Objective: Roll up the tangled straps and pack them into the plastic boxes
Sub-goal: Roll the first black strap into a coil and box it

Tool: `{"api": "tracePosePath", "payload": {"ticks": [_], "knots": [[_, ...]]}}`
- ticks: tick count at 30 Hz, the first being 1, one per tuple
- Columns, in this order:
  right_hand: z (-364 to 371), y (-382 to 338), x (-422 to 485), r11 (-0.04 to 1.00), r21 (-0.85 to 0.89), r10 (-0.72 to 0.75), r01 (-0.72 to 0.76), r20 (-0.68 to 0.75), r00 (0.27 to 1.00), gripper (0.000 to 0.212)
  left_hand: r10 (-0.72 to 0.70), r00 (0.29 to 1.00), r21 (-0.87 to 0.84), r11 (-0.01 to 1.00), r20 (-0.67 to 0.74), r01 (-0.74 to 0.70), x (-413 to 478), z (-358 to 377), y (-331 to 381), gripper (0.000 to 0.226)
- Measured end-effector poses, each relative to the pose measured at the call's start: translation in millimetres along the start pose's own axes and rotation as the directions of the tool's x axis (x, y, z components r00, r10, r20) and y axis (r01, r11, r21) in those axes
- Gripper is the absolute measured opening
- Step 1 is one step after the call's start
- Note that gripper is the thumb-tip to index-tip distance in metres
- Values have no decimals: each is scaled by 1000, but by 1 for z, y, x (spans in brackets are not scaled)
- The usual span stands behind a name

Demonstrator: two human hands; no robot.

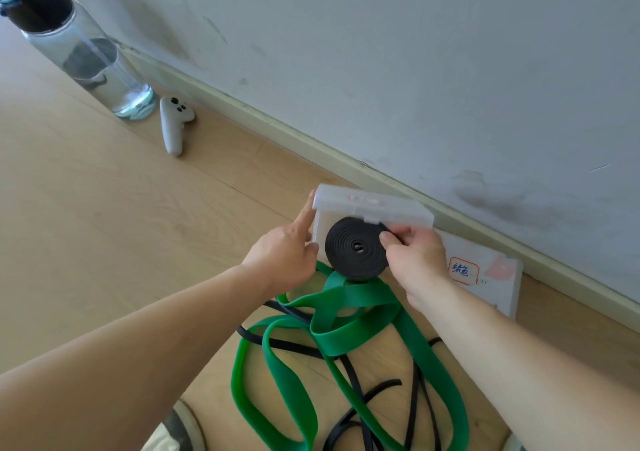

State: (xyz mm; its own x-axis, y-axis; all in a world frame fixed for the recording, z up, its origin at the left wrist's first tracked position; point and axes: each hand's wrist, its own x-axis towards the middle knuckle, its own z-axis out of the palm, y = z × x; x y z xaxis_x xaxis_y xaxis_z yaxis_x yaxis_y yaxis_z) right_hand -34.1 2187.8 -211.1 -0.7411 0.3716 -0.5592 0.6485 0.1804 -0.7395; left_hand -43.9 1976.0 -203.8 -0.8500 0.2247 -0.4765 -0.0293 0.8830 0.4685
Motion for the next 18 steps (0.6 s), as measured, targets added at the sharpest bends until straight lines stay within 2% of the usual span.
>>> {"api": "tracePosePath", "payload": {"ticks": [3,5,7,8,10,11,13,15,16,18], "knots": [[2,8,-7,998,-31,64,-63,48,997,21,21,986,38,999,-164,-15,-7,-1,8,66],[-1,3,-6,995,-74,67,-63,57,996,15,45,967,-104,992,-251,-73,1,-10,15,73],[-3,-7,-2,995,-87,52,-47,56,997,15,39,978,-237,967,-206,-89,14,-23,25,75],[-3,-12,1,996,-80,35,-31,50,998,19,33,987,-261,962,-159,-75,22,-27,29,66],[-1,-16,3,998,-60,-16,19,49,999,20,-11,992,-255,967,-124,-21,33,-29,32,32],[-1,-15,1,997,-65,-46,50,60,997,19,-48,989,-266,964,-139,9,35,-27,30,27],[-2,-8,-5,992,-92,-76,84,87,993,18,-128,980,-332,940,-149,72,35,-20,24,31],[-4,4,-14,984,-140,-99,114,109,989,17,-241,965,-379,906,-99,188,31,-15,15,42],[-3,8,-19,978,-156,-119,136,114,986,16,-315,946,-359,894,-81,267,28,-15,11,49],[-2,11,-25,969,-175,-160,176,102,982,18,-415,895,-302,885,-163,355,20,-16,6,51]]}}
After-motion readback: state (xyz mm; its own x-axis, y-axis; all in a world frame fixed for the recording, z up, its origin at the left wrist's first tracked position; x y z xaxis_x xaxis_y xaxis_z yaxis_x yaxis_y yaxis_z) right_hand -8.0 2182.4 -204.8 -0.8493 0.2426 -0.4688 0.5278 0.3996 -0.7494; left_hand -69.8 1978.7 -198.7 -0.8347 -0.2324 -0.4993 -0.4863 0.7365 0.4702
